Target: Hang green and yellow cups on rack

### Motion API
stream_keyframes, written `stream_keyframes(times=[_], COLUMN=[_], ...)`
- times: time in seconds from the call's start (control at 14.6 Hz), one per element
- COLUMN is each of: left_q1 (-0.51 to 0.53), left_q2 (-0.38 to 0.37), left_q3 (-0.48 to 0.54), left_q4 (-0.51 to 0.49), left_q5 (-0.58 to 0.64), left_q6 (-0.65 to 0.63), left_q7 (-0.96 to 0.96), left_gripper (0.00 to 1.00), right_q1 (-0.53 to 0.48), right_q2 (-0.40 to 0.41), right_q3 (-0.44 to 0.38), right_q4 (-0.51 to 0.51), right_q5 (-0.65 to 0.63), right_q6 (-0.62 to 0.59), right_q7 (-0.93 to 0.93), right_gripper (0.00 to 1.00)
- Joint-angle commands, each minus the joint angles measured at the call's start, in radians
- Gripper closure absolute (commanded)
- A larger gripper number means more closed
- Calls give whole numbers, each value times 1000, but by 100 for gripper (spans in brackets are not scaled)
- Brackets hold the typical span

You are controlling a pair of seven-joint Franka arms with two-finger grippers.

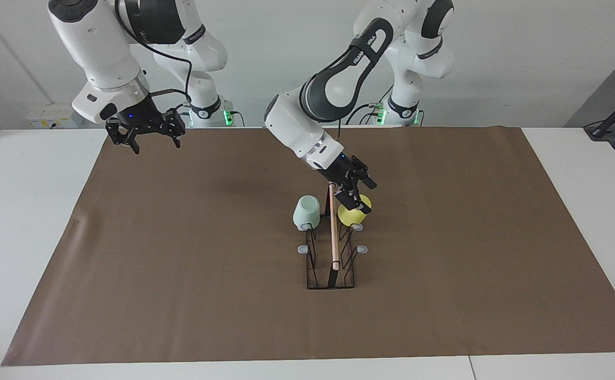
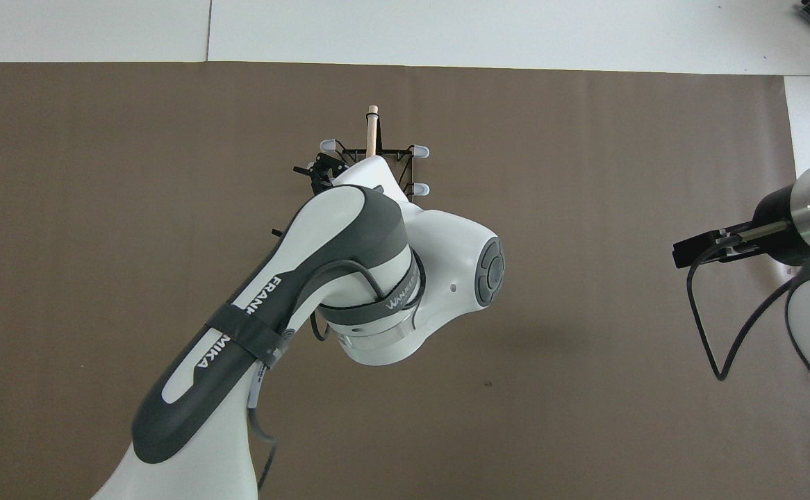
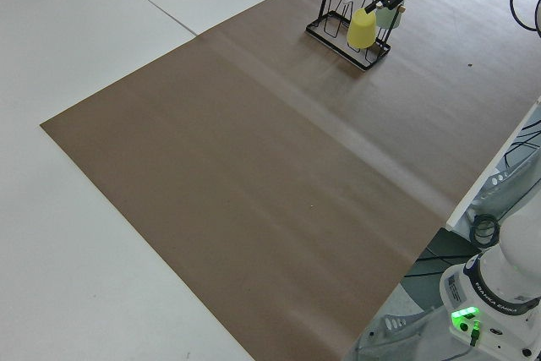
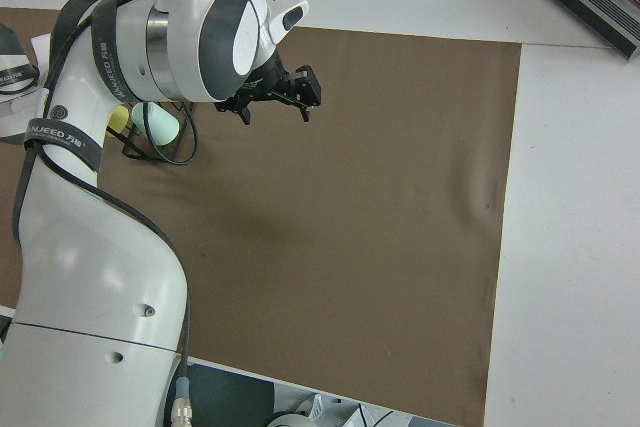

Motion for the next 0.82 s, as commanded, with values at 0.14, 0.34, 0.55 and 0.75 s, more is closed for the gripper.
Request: stream_keyframes(times=[0.14,0.34,0.55,0.75], left_q1=[149,241,309,388], left_q2=[-91,-146,-154,-157], left_q3=[-6,-3,-5,-5], left_q4=[21,14,15,12], left_q5=[-106,-203,-232,-301], left_q6=[97,146,176,255], left_q7=[214,374,478,615], left_gripper=[0,0,0,0], right_q1=[127,127,127,127], right_q2=[15,15,14,14], right_q3=[-135,-136,-136,-136], right_q4=[11,11,9,9], right_q5=[-25,-23,-25,-25], right_q6=[14,10,10,12], right_q7=[22,21,22,21], right_gripper=[0,0,0,0])
